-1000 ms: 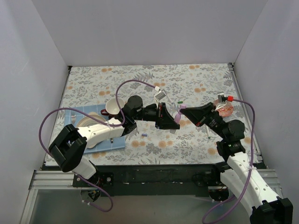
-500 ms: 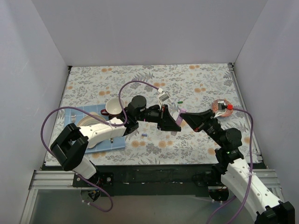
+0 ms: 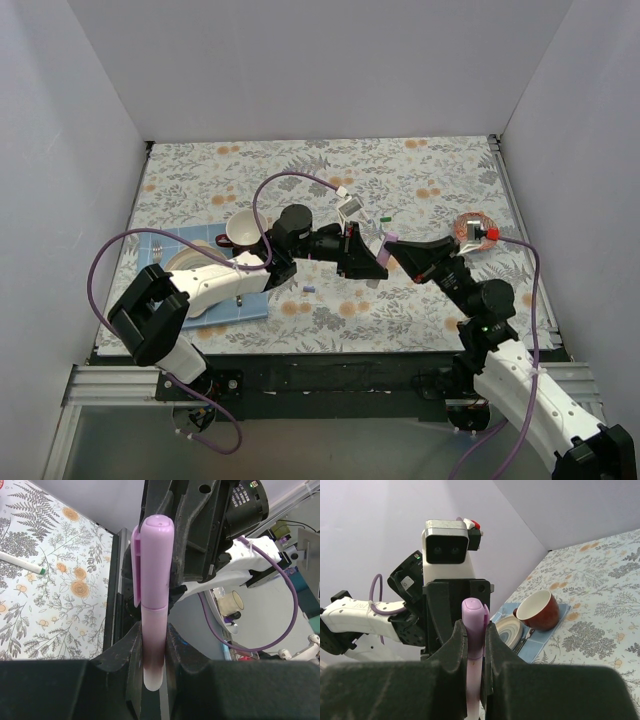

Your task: Insert the pens into the pen caps

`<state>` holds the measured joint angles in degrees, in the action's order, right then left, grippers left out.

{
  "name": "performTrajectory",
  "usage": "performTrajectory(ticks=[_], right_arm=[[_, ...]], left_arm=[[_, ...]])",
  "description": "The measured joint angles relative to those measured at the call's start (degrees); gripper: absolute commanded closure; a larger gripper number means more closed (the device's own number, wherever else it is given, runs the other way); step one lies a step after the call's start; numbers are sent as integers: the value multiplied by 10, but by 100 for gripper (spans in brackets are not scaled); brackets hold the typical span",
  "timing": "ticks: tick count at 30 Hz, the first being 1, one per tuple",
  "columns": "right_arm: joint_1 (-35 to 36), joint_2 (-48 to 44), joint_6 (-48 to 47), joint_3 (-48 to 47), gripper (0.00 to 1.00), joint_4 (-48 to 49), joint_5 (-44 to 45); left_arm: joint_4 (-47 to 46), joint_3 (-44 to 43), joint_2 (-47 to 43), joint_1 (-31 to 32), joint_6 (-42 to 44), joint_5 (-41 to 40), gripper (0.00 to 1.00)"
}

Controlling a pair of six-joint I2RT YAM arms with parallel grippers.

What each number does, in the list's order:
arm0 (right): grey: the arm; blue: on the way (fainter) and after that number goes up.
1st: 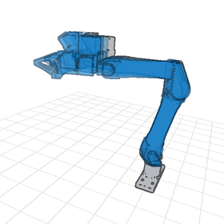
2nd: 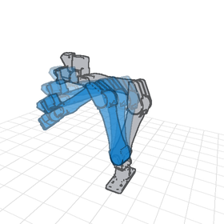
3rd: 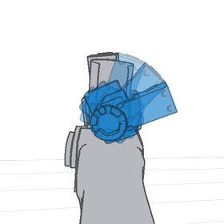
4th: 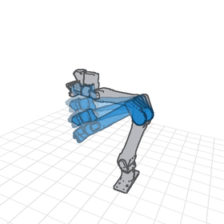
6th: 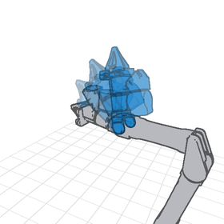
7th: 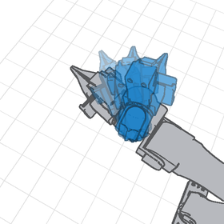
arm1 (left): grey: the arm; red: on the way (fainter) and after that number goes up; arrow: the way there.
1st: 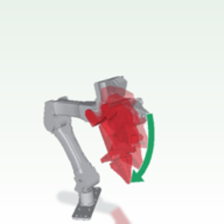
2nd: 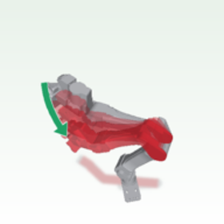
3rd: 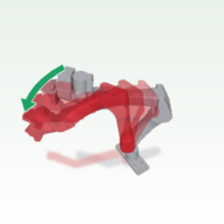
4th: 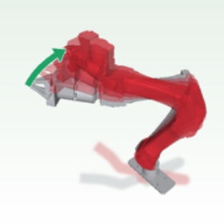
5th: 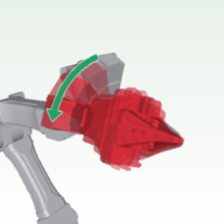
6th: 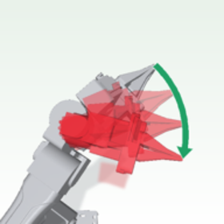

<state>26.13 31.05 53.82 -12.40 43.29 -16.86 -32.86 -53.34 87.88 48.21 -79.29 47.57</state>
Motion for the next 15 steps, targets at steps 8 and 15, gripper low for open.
performTrajectory(ticks=[8, 15], right_arm=[[31, 5, -11, 14, 99, 17, 27], [94, 10, -11, 47, 99, 62, 107]], left_arm=[[3, 2, 0, -20, -5, 42, 100], [25, 3, 0, -32, -5, 72, 100]])
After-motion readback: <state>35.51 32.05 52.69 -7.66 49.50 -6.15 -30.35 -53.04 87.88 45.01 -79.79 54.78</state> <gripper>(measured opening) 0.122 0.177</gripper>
